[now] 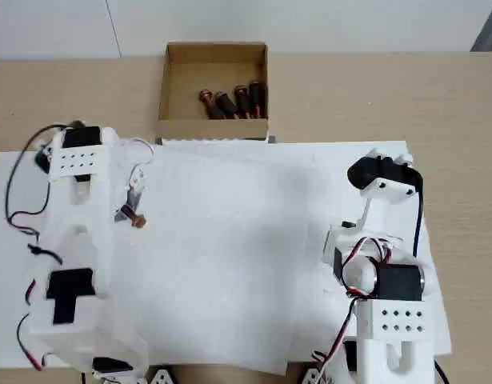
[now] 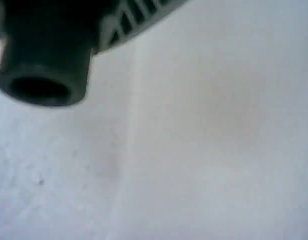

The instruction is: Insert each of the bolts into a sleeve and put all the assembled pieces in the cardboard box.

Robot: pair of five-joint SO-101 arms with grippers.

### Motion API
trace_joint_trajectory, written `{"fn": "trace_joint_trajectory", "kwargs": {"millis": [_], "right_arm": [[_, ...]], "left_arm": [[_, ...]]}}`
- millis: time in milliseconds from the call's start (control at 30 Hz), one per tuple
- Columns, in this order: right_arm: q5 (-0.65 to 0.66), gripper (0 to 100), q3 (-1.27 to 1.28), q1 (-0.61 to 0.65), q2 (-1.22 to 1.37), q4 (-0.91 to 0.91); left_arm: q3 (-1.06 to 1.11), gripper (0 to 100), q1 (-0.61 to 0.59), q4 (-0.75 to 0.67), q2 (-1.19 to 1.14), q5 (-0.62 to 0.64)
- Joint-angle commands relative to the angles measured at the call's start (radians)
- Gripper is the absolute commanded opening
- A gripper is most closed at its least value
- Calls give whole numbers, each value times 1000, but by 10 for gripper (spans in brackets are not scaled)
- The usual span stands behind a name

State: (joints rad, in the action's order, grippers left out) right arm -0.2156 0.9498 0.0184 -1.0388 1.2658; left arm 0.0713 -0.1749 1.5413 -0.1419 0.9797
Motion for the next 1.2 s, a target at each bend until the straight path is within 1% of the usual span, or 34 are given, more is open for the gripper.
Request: {"fn": "trace_joint_trajectory", "kwargs": {"millis": [0, 133, 200, 233, 333, 600, 667, 767, 833, 900, 1033, 1067, 1100, 1167], "right_arm": [[-5, 2, -8, -4, -16, -18], [-5, 2, -8, -4, -16, -18], [-5, 2, -8, -4, -16, -18], [-5, 2, -8, -4, -16, -18], [-5, 2, -8, -4, -16, -15], [-5, 3, -8, -4, -16, -15], [-3, 3, -8, -4, -16, -15], [-3, 3, -8, -4, -16, -18], [-3, 3, -8, -4, -16, -19], [-3, 3, -8, -4, -16, -19], [-3, 3, -8, -4, -16, -18], [-3, 3, -8, -4, -16, -19], [-3, 3, -8, -4, -16, -21], [-3, 3, -8, -4, -16, -21]], "left_arm": [[-13, 6, 0, -25, 91, 238], [-10, 6, 0, -29, 78, 548], [-10, 7, 0, -29, 69, 641], [-10, 7, 0, -31, 63, 654], [-10, 7, -5, -57, 49, 654], [-12, 9, -20, -63, 44, 654], [-12, 45, -18, -64, 44, 654], [-12, 156, -15, -64, 44, 643], [-12, 212, -15, -64, 44, 605], [-12, 230, -15, -60, 44, 586], [-12, 230, -15, -58, 54, 582], [-13, 230, -17, -58, 54, 565], [-13, 229, -17, -58, 54, 520], [-13, 229, -20, -58, 54, 377]]}}
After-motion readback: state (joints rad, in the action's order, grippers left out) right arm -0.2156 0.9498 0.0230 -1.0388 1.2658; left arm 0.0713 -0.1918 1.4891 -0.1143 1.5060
